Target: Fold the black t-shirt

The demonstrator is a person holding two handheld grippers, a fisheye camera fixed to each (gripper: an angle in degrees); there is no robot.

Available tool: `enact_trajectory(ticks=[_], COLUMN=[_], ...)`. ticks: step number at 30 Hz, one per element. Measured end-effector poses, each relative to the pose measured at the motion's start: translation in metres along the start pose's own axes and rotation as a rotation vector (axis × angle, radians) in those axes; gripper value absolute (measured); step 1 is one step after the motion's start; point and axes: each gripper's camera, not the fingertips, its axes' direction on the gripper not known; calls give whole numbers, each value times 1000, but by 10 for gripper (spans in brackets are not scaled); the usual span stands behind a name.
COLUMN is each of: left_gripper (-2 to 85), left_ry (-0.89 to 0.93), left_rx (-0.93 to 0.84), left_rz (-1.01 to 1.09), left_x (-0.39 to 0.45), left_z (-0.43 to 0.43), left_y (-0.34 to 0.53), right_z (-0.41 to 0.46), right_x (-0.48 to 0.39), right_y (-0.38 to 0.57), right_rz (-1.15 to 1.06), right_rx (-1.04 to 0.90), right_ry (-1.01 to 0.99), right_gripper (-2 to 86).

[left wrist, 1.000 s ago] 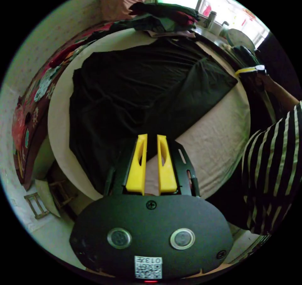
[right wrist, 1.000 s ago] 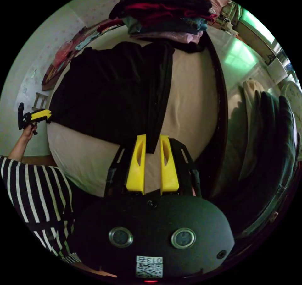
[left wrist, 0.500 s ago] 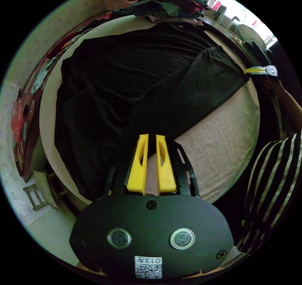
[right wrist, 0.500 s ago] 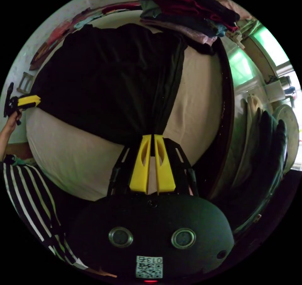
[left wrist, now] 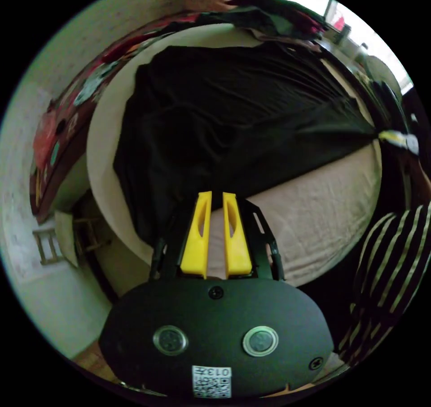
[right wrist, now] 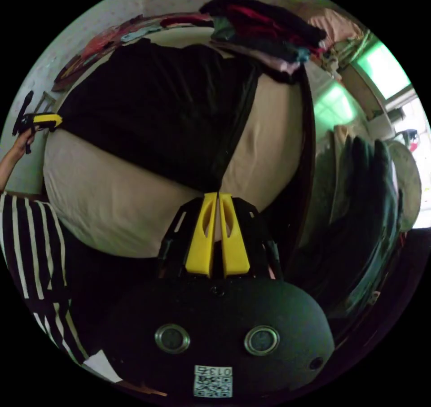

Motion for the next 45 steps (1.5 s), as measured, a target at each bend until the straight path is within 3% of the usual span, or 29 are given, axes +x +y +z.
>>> enact_trajectory(ticks=[5, 9, 13, 18, 23, 32, 40, 45], left_gripper=[75, 108, 127, 103, 24, 10, 32, 71], left_ry=[21, 0, 31, 38, 73, 117, 301, 202], left_rx=[9, 2, -8, -93, -119, -302, -345, -316], left_rz=[-301, -375, -433, -404, -322, -93, -179, -244], left_x=[-74, -104, -132, -156, -182, -212, -236, -263], left_z=[-4, -3, 1, 14, 6, -26, -1, -23], left_y=[34, 48, 51, 47, 33, 29, 56, 91], right_z=[4, -9, 3, 18, 16, -5, 19, -2], right_x=[0, 6, -6, -29, -50, -73, -91, -92], right_y=[3, -10, -37, -60, -80, -100, -113, -114], right_rz=[53, 141, 138, 131, 87, -38, -12, 42], right_rx=[-10, 85, 45, -20, -75, -127, -247, -226], right_ry=[-43, -137, -177, -129, -59, 53, 39, 38], right_gripper=[12, 46, 71, 67, 26, 11, 33, 85])
